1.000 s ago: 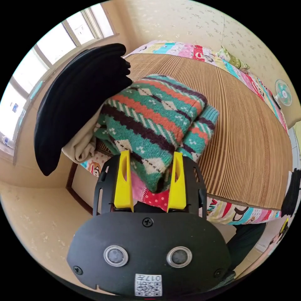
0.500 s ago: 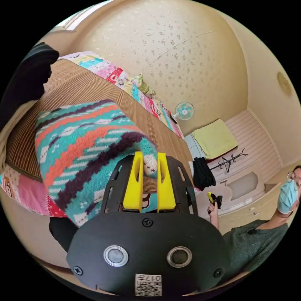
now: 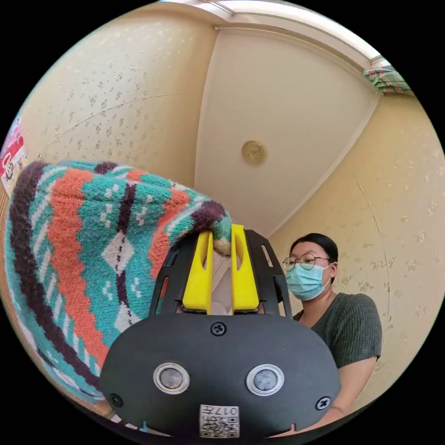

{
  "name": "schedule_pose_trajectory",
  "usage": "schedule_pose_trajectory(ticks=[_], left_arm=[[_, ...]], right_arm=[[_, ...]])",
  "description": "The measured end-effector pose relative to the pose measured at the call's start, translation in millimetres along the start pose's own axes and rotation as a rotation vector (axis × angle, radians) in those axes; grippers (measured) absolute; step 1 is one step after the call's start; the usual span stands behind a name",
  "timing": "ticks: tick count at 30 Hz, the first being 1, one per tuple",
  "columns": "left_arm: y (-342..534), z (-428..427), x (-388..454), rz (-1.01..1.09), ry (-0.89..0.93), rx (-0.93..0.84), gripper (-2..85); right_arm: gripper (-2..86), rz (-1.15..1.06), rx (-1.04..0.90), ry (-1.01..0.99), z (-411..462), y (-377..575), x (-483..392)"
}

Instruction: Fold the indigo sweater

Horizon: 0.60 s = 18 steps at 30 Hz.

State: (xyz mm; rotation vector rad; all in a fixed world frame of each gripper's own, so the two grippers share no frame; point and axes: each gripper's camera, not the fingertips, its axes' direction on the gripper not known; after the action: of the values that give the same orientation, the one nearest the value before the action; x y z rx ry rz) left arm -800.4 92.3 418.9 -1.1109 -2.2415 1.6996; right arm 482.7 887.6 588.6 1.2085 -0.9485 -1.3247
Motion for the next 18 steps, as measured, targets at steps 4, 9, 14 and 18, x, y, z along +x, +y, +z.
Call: schedule_pose_trajectory(ticks=[4, 9, 14, 18], left_arm=[[57, -4, -30, -0.173, -0.372, -0.24, 6.4], [187, 35, -65, -0.422, -0.371, -0.487, 6.4], [262, 99, -85, -0.53, -0.219, -0.603, 6.4], [257, 154, -91, -0.403, -0.297, -0.833, 6.5]], right_arm=[[0.7, 0.063, -0.042, 0.042, 14, 25, 31], [1.5, 0.126, -0.145, 0.131, 68, 46, 68], [9.4, 0.025, -0.211, -0.045, 169, 49, 66], [18.8, -0.03, -0.333, -0.192, 271, 47, 65]])
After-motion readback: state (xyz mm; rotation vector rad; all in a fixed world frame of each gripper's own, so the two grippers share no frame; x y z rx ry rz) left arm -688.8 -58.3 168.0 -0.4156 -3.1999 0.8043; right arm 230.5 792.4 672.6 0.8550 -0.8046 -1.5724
